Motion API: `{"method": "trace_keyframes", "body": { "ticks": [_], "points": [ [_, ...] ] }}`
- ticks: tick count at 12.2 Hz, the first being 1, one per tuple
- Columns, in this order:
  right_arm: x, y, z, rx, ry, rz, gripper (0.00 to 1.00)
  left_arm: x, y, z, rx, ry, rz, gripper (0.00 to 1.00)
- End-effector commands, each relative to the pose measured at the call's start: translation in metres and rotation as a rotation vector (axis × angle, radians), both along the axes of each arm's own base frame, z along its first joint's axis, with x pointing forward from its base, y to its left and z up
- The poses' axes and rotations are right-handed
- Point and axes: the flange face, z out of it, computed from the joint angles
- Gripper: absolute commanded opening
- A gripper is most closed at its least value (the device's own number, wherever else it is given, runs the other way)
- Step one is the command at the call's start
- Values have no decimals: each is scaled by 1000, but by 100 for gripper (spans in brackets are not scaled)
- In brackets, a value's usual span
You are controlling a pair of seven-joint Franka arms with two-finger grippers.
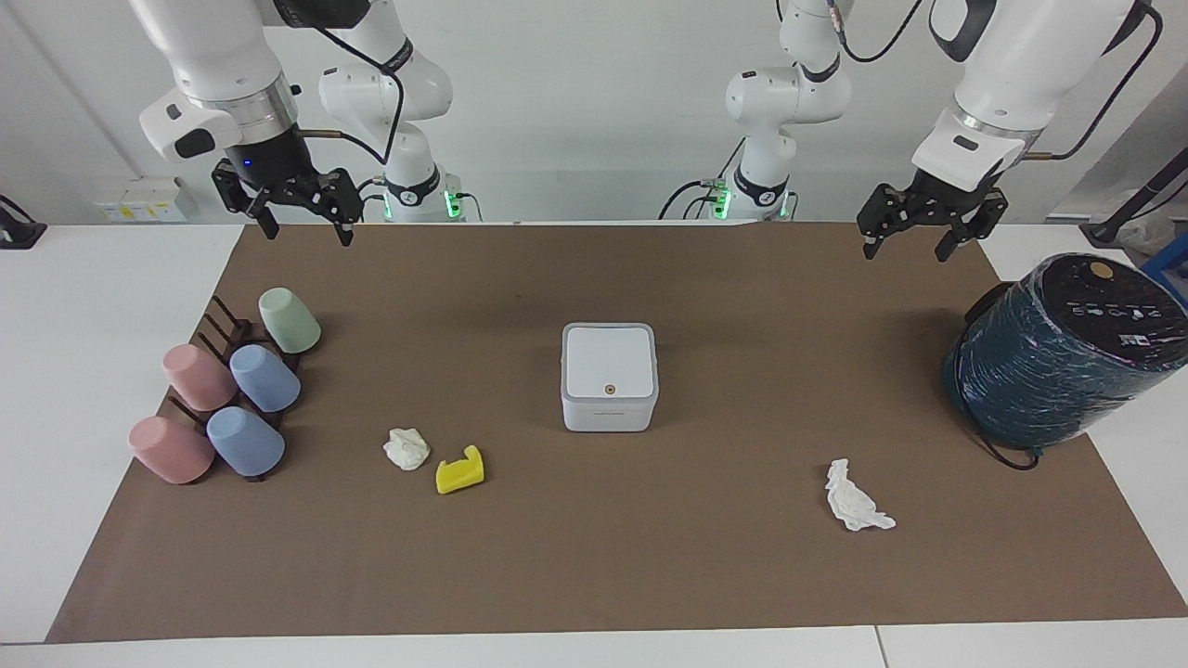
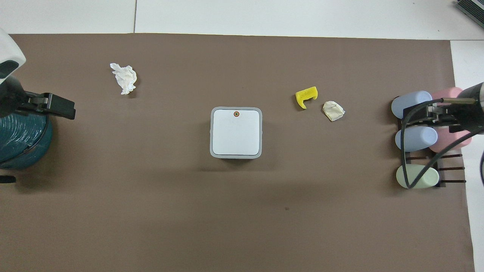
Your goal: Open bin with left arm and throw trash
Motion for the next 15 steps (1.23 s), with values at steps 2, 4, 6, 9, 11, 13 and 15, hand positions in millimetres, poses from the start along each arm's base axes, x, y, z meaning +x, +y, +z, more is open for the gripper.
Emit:
{"method": "trace_keyframes", "body": {
  "ticks": [2, 4, 6, 9, 11, 13, 15],
  "points": [
    [-15, -15, -4, 15, 21, -4, 100, -6, 0, 3, -2, -14, -8, 100],
    [-16, -14, -3, 15, 26, -1, 100, -8, 1, 2, -1, -1, 0, 100],
    [-16, -15, -2, 15, 21, -2, 100, -10, 8, 0, 2, 14, 4, 100],
    [-17, -16, -2, 15, 26, -4, 100, -10, 7, 2, 0, 1, 18, 100],
    [-17, -12, -4, 16, 12, -5, 100, -8, 6, 1, -2, -4, 16, 74],
    [-14, -2, -10, 18, -20, 10, 100, -8, -1, 1, -12, -12, 7, 0],
    [-7, -6, -22, 19, -40, 8, 100, -6, -14, -1, -31, -38, 2, 0]
  ]
}}
